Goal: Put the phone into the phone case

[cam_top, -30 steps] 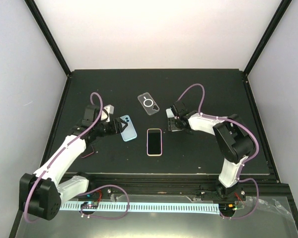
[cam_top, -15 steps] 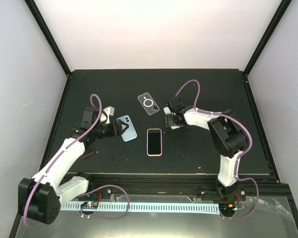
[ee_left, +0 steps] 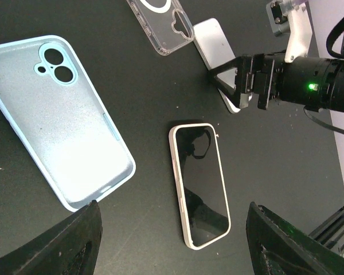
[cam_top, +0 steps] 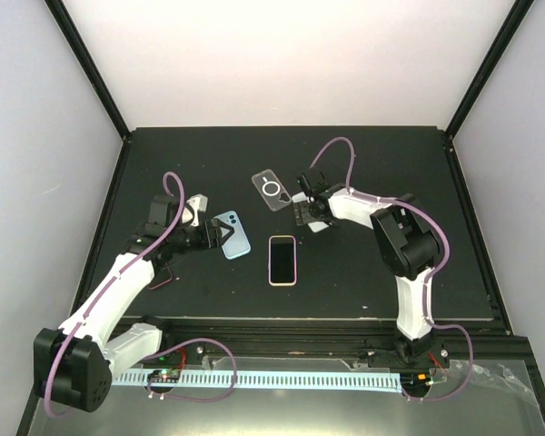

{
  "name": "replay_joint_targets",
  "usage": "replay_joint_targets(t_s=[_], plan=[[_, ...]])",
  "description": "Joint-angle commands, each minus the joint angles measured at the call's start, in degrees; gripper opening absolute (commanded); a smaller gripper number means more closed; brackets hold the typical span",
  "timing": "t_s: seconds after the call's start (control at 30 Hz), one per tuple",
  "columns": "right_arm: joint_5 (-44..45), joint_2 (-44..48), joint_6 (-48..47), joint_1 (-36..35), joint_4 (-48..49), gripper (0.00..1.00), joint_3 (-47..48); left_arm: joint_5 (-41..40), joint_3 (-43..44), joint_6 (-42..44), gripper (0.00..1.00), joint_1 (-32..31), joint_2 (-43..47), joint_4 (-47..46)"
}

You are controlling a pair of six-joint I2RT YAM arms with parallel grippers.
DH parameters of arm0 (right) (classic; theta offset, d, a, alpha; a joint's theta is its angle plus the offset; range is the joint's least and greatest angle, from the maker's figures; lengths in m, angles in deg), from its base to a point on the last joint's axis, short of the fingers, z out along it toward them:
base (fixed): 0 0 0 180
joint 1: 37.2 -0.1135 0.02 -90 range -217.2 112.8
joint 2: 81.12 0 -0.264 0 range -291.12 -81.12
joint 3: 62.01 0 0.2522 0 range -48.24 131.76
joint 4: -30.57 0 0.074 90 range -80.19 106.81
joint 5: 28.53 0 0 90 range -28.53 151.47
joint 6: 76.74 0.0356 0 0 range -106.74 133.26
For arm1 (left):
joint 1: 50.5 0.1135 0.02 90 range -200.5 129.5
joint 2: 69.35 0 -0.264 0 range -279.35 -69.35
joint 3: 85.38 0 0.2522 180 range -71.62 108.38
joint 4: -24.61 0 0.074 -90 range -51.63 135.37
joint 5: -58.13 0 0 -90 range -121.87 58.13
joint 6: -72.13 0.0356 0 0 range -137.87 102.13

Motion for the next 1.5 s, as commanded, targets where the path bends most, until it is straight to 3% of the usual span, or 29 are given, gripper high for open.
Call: replay_joint_targets(t_s=[0.0, 0.23, 0.53, 1.03, 1.27, 1.47], plan=[[2.3, -3.7, -3.9, 0.2, -3.9, 0.91, 2.3, 1.6, 1.0, 1.3, 0.71, 0.7, 0.8, 0.9], [-1.4, -6.9, -7.2, 0.3, -4.6, 0.91, 5.8, 1.7, 1.1, 1.9, 0.71, 1.3, 1.3, 1.9], [-3.9, -4.5, -8.0, 0.4, -4.2, 0.77, 2.2, 3.1, 1.2, 2.7, 0.68, 2.2, 1.1, 2.0], [-7.0, 7.4, -11.4, -0.4, 2.1, 0.61, -6.4, 9.1, 7.8, 7.3, 0.58, 2.5, -4.4, 6.5], [-9.5, 15.6, -15.1, -3.9, 9.7, 0.59, -12.8, 11.1, 11.0, 6.9, 0.57, 2.6, -7.8, 7.3], [-9.4, 20.8, -18.4, -7.2, 13.8, 0.58, -16.5, 17.7, 12.9, 4.6, 0.56, 2.6, -12.2, 4.3]])
